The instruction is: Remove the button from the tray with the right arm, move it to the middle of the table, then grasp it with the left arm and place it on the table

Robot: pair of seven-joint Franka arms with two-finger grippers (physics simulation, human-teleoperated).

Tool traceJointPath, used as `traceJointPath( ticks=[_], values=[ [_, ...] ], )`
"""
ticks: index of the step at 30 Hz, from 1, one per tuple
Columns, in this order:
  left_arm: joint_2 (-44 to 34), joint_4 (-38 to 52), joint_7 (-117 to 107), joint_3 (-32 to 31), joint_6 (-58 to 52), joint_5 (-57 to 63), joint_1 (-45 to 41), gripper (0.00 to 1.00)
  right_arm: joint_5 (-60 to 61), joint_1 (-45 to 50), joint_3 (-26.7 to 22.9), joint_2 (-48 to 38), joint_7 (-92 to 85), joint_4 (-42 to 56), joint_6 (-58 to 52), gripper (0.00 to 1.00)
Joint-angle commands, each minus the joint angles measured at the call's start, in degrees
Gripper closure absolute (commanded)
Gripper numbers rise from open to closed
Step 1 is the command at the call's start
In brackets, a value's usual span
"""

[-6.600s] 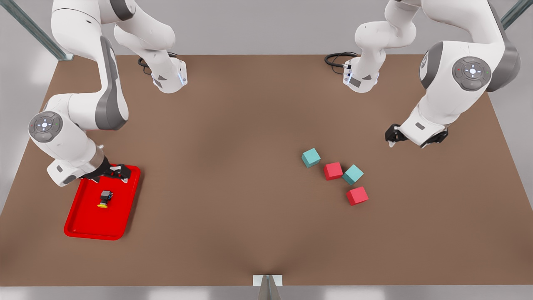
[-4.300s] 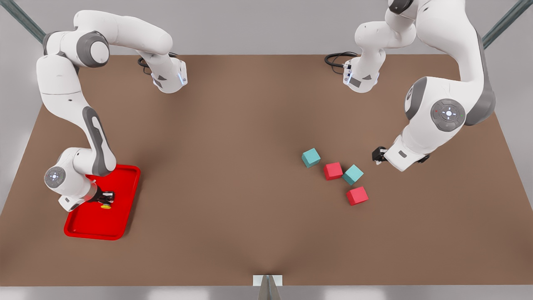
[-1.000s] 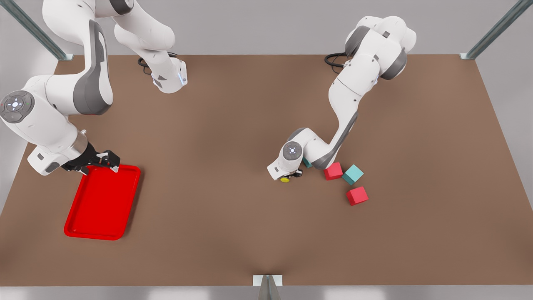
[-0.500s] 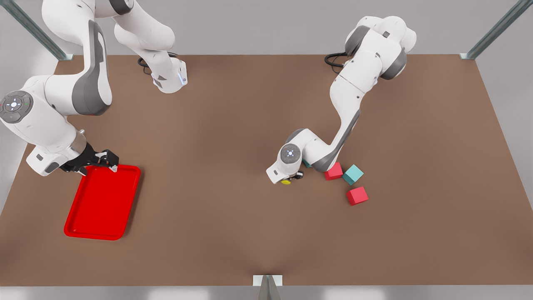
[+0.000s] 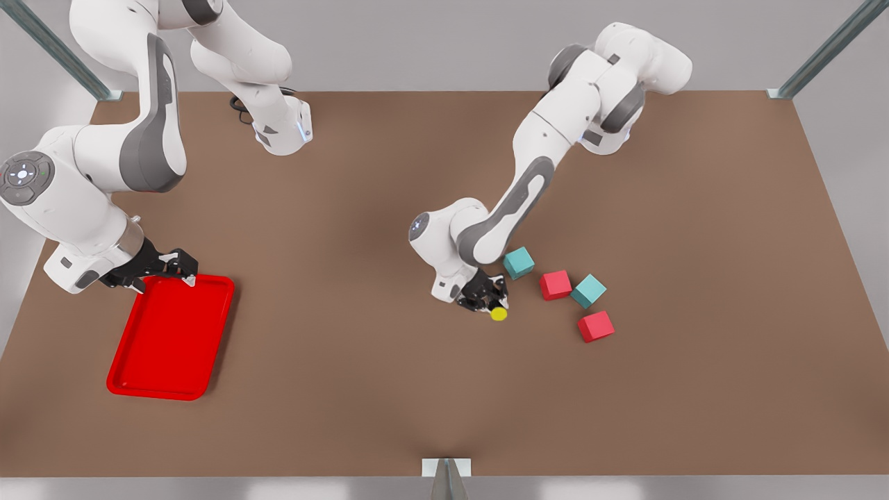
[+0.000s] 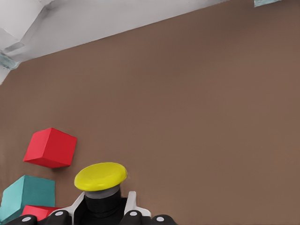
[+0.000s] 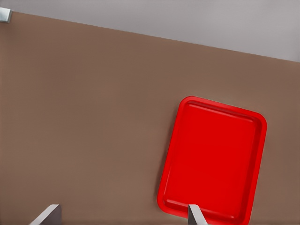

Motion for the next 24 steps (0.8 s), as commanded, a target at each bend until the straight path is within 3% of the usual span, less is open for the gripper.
traceJointPath(
  ticks=[1, 6, 15, 24],
  values=[
    [0.8, 0.0, -77.3, 0.0, -8.0, 10.8, -0.5, 0.63, 0.1, 0.0, 0.0, -0.1, -0.9, 0.0, 0.0, 0.00],
    [2.8, 0.1, -91.0, 0.0, -3.3, 19.0, -1.5, 0.63, 0.1, -0.1, -0.1, -0.1, -0.9, 0.0, 0.0, 0.00],
    [7.4, -0.3, -92.1, 0.0, -0.7, 27.9, -2.1, 0.63, 0.1, -0.1, -0.1, -0.1, -0.9, 0.0, 0.0, 0.00],
    [7.7, -6.1, -65.0, 2.7, -2.2, 32.9, -2.2, 0.63, 0.1, -0.1, -0.2, 0.0, -0.9, 0.0, 0.0, 0.00]
  ],
)
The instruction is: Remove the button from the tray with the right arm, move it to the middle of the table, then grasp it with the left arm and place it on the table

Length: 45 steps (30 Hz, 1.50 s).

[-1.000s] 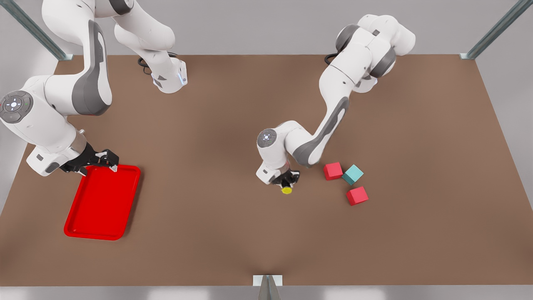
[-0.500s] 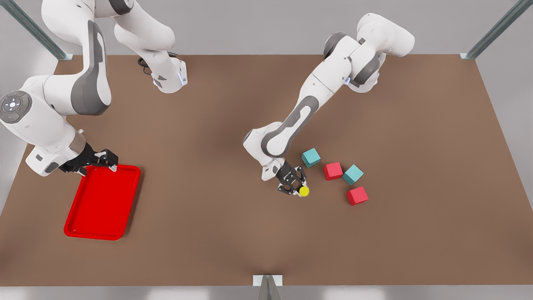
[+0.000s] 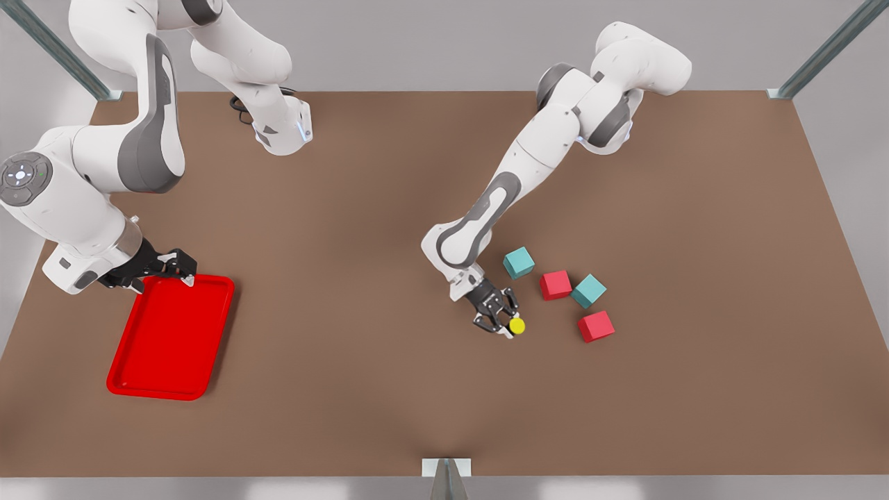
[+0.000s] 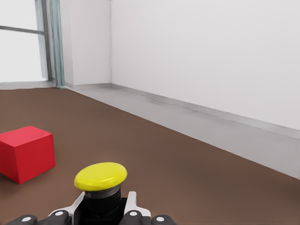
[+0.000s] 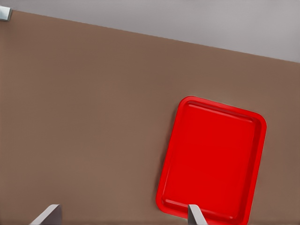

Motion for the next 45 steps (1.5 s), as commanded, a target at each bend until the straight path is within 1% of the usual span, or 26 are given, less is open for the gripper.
traceJointPath(
  ticks=[1, 8, 12, 13, 14, 24, 27, 29, 30, 31, 32, 33, 34, 35, 36, 37, 38, 39, 40, 42, 44, 45],
  values=[
    [0.2, -0.2, -3.2, 0.1, -0.8, 1.2, -0.1, 0.63, 0.0, 0.0, 0.0, -0.1, -0.3, 0.0, 0.0, 0.00],
    [1.7, -1.4, 6.7, 0.0, -2.4, 1.2, -0.2, 0.63, 0.1, 0.0, 0.0, -0.1, -0.3, 0.0, 0.0, 0.00],
    [1.6, -1.4, 6.6, 0.1, -2.5, 1.0, -0.2, 0.62, 0.1, 0.0, 0.0, -0.1, -0.3, 0.0, 0.0, 0.00],
    [1.6, -1.4, 6.6, 0.0, -2.5, 1.0, -0.2, 0.07, 0.1, 0.0, 0.0, -0.1, -0.3, 0.0, 0.0, 0.00],
    [1.6, -1.4, 6.4, 0.0, -2.5, 1.0, -0.2, 0.00, 0.1, 0.0, 0.0, -0.1, -0.3, 0.0, 0.0, 0.00],
    [1.3, -1.4, 6.4, 0.1, -2.2, 1.0, -0.4, 0.00, 0.1, 0.0, 0.0, -0.1, -0.3, 0.0, 0.0, 0.00],
    [-2.6, -1.4, 8.1, 0.0, -2.1, 0.8, -0.4, 0.00, 0.1, 0.0, 0.0, -0.1, -0.3, 0.0, 0.0, 0.00],
    [-7.4, -1.4, 12.0, -0.2, -2.0, -2.3, -0.4, 0.00, 0.1, 0.0, 0.0, -0.1, -0.3, 0.0, 0.0, 0.00],
    [-12.2, -1.4, 25.3, -0.2, -2.5, -8.5, -0.4, 0.00, 0.0, 0.0, 0.0, -0.1, -0.3, 0.0, 0.0, 0.00],
    [-16.5, -1.1, 50.1, -0.1, -8.0, -17.6, -0.4, 0.00, 0.1, -0.1, -0.1, -0.1, -0.4, 0.0, 0.0, 0.00],
    [-19.0, 1.6, 69.1, -0.1, -13.6, -23.7, 0.5, 0.00, 0.1, -0.1, -0.1, -0.1, -0.4, 0.0, 0.0, 0.00],
    [-23.2, 4.5, 84.7, 0.0, -14.0, -37.4, 3.1, 0.00, 0.1, -0.1, -0.1, -0.1, -0.4, 0.0, 0.0, 0.00],
    [-24.0, 10.2, 93.9, 0.9, -15.2, -51.6, 7.3, 0.00, 0.1, -0.1, -0.1, -0.1, -0.4, 0.0, 0.0, 0.00],
    [-25.1, 14.0, 110.5, 0.8, -20.2, -64.3, 14.8, 0.00, 0.1, -0.1, -0.1, -0.1, -0.4, 0.0, 0.0, 0.00],
    [-25.2, 17.3, 121.1, 0.6, -24.0, -72.3, 20.3, 0.00, 0.1, -0.1, -0.1, -0.1, -0.4, 0.0, 0.0, 0.00],
    [-25.2, 21.2, 130.5, 0.6, -30.5, -73.7, 22.6, 0.00, 0.1, -0.1, -0.1, -0.1, -0.4, 0.0, 0.0, 0.00],
    [-28.9, 21.7, 133.8, 0.3, -31.9, -73.7, 24.2, 0.00, 0.1, 0.0, -0.1, -0.1, -0.4, 0.0, 0.0, 0.00],
    [-35.3, 18.3, 142.1, 0.5, -31.9, -73.4, 25.5, 0.00, 0.1, -0.1, -0.1, -0.1, -0.4, 0.0, 0.0, 0.00],
    [-42.3, 14.2, 151.3, 3.3, -31.6, -73.7, 26.3, 0.00, 0.1, 0.0, -0.1, -0.1, -0.4, 0.0, 0.0, 0.00],
    [-49.8, 8.2, 155.6, 3.6, -29.1, -73.7, 26.4, 0.00, 0.1, 0.0, -0.1, -0.1, -0.4, 0.0, 0.0, 0.00],
    [-51.2, 6.6, 155.6, 3.9, -28.0, -73.9, 26.4, 0.00, 0.2, 0.1, -0.1, -0.1, -0.3, 0.0, 0.0, 0.00],
    [-51.9, 2.3, 155.5, 4.0, -23.9, -74.2, 26.4, 0.00, 0.3, 0.1, -0.1, 0.1, 0.2, 0.0, 0.0, 0.00]
  ],
)
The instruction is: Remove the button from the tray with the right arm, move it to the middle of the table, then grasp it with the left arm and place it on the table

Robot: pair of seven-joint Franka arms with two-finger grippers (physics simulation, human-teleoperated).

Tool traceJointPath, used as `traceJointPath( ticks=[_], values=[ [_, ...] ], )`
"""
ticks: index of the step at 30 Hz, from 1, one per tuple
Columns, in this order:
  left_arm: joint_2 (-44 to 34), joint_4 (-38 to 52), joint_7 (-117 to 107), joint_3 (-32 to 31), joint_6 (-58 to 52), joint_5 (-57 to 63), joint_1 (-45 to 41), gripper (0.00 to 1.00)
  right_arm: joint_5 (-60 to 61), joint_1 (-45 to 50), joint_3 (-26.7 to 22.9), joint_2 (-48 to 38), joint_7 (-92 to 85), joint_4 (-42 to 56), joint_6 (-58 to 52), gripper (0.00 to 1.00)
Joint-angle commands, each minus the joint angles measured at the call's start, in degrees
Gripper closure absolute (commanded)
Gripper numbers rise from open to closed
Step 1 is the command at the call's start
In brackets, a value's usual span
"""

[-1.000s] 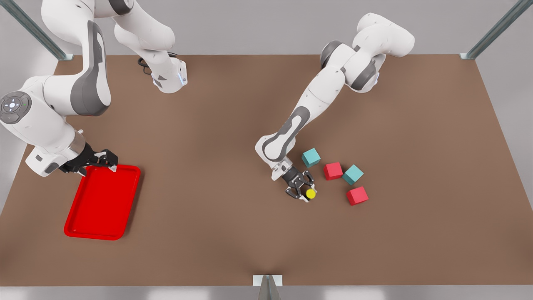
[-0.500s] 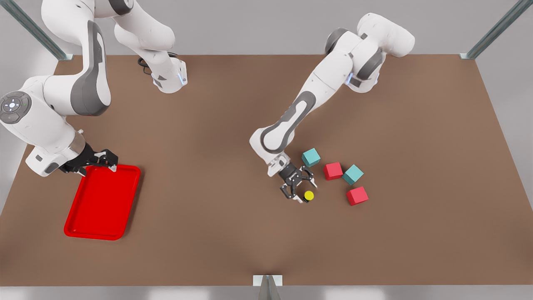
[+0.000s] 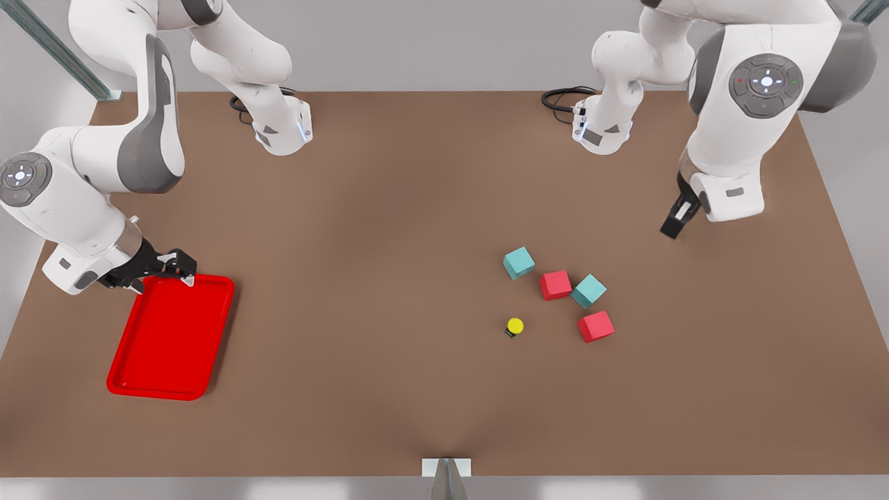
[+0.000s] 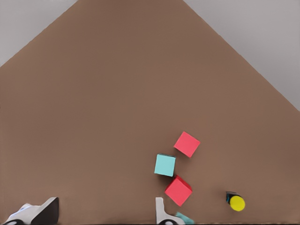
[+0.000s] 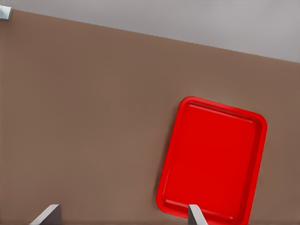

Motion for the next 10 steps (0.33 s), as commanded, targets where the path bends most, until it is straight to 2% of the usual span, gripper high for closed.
traceJointPath(
  ticks=[1, 10],
  values=[
    [-0.8, -3.9, 76.6, 1.6, 3.6, -5.2, 0.0, 0.00, 0.1, 0.0, 0.0, 0.1, 0.4, 0.0, 0.0, 0.00],
    [-1.3, -5.3, 76.4, 1.8, 4.0, -7.7, 0.0, 0.00, 0.8, -1.3, 0.0, 4.1, 0.4, 0.1, -0.1, 0.00]
  ],
)
